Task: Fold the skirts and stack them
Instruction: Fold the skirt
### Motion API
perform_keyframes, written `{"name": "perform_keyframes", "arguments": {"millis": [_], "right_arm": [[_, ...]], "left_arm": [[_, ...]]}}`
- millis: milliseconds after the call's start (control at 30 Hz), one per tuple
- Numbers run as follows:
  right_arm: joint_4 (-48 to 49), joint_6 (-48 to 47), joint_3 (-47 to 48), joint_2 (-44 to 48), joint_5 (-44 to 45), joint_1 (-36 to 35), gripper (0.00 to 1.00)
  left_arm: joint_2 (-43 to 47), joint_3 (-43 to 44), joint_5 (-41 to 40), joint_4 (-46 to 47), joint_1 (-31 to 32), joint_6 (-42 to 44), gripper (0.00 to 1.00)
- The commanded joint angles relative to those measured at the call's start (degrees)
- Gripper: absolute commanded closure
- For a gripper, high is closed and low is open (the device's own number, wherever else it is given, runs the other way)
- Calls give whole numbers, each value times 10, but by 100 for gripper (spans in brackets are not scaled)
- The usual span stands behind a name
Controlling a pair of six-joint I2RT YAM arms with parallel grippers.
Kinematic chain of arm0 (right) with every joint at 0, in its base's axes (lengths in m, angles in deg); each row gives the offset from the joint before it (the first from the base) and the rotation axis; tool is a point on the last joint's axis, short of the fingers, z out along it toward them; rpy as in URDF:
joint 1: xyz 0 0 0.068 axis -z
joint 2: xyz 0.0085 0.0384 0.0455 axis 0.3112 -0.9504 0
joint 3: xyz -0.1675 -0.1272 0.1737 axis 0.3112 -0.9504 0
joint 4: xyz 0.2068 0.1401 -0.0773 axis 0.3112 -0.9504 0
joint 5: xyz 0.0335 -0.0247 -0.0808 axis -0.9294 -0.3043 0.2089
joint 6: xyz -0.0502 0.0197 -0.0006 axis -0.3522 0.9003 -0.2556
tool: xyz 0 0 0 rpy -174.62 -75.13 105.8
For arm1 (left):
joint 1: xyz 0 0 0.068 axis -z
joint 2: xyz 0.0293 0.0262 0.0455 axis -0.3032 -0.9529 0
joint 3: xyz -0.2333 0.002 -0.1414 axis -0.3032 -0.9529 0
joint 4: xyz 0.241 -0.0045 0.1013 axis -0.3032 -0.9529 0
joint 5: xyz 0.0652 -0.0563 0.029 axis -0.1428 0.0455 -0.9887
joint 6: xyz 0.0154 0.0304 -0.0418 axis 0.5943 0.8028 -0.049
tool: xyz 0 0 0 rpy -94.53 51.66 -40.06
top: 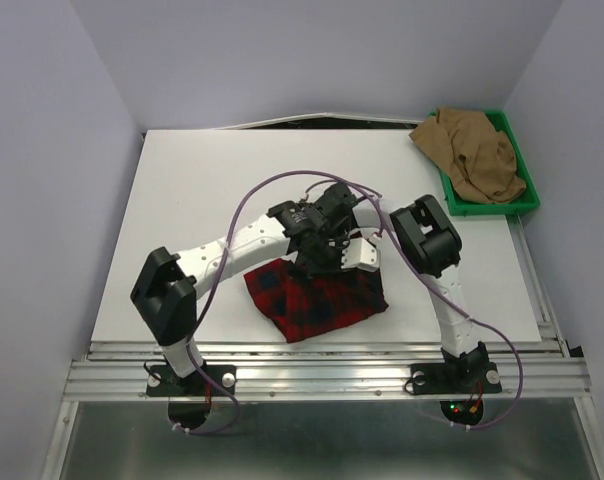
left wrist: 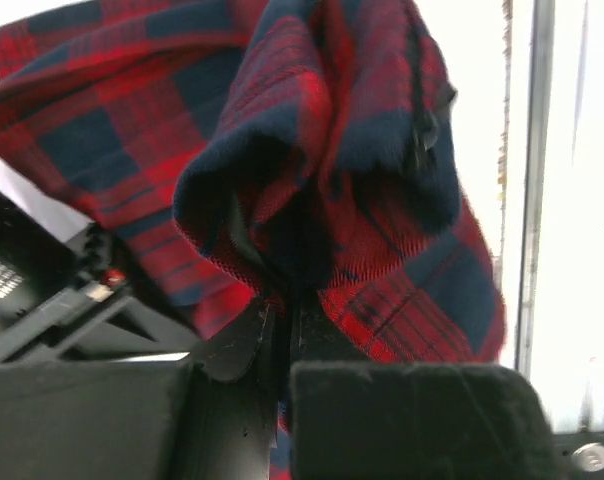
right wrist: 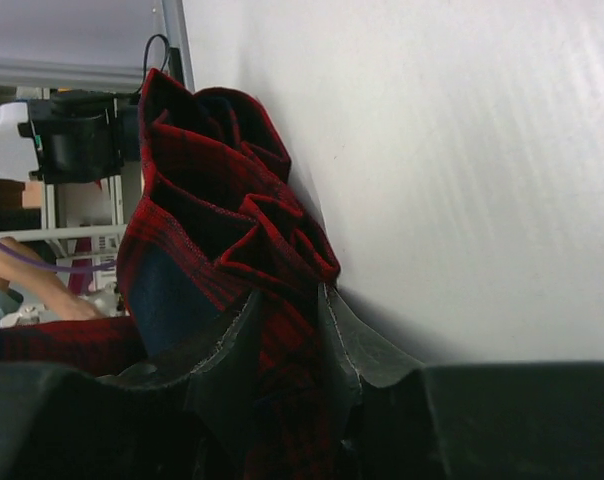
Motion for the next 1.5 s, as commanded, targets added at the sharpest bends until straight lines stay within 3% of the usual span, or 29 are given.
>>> {"name": "perform_keyframes", "arguments": {"millis": [0,233,567,1067,1300,1467], "right_arm": [[-45,-36,-32,4,17,-16,65],[-45,-36,-46,12,13,-16,66],[-45,-32,-45,8,3,-21,66],[-60,-27,-30,-13,7,-21,66],[-60,-12,-20,-23,22,-21,68],[-61,15,22,-22,79,4,55]], "left_arm": [[-17,35,27,-17,-43,60,98],[-53,14,24,21,-94,65,100],[-44,-36,-29,109,-103,63,98],[-28,-214,-182,355,-102,11,96],[-26,-280,-249,431,-72,3,83],[-35,-306,-256,448,-49,8,68]]}}
